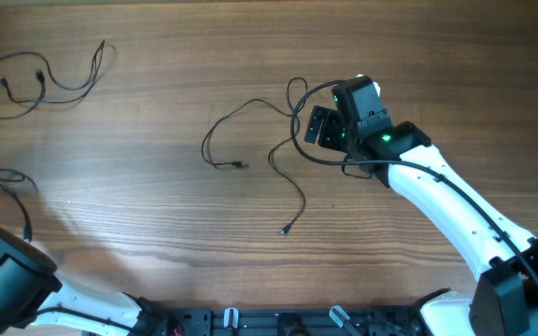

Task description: Untangle cables

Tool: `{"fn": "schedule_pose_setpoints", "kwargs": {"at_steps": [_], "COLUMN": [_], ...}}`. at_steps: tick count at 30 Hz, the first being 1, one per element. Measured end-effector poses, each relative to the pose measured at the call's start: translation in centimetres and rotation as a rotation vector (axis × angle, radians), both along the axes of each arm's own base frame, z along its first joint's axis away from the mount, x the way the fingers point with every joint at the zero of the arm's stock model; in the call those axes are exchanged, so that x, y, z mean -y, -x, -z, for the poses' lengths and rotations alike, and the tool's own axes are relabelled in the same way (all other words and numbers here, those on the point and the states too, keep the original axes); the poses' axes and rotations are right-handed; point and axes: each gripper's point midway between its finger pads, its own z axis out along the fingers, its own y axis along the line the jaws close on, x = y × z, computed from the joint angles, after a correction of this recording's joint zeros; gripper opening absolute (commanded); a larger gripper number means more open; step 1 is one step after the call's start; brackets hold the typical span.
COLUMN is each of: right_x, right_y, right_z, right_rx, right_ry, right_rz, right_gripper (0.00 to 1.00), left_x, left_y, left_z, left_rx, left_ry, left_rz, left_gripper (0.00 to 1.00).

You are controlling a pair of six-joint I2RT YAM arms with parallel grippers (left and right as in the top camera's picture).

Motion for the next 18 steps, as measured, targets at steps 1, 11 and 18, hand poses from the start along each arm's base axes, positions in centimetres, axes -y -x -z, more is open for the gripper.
{"fn": "schedule_pose_setpoints", "kwargs": {"at_steps": [1,11,18], "right_x": [-0.1,-0.7,-0.9], "right_y": [-0.2,-1.2,-1.5], "right_z": [-0.2,1.2,1.0], "right_rx": [0.008,0.001,0.007], "right_ry": [-0.011,-0.042,-0.069], "right_rz": [0.01,0.041,0.066], "right_gripper": [1.0,1.0,1.0], "left_x": [-0.2,1.6,13.2], "left_y": [-0.2,-3.2,-8.3], "left_z": [0.1,-1.1,-17.4], "left_rx": [0.01,0.119,0.245], "left_ry": [-0.007,0.049,-0.117], "left_rz": [0.004,0.139,0.383], "left_gripper": [0.17,0.99,1.0]}}
